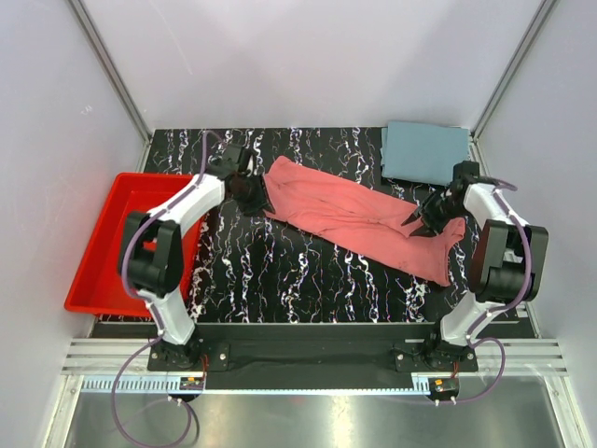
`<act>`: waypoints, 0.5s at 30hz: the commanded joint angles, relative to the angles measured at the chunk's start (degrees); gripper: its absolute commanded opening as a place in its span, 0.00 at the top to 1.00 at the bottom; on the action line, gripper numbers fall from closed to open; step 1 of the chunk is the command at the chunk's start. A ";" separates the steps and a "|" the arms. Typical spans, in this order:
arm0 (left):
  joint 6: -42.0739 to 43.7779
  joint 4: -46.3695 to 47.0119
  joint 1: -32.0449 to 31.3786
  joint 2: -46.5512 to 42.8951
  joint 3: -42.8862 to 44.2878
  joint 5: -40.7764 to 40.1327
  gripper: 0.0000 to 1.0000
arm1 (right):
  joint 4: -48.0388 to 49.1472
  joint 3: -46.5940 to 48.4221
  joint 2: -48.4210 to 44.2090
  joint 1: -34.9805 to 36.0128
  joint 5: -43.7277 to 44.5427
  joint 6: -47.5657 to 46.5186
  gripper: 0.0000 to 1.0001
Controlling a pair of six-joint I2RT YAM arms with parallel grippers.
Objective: Fold and stack the t-shirts
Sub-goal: Fold the tshirt
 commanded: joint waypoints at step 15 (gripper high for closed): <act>1.68 3.86 -0.64 -20.81 -15.69 5.84 0.62 | 10.02 -2.58 5.29 0.09 1.97 2.46 0.51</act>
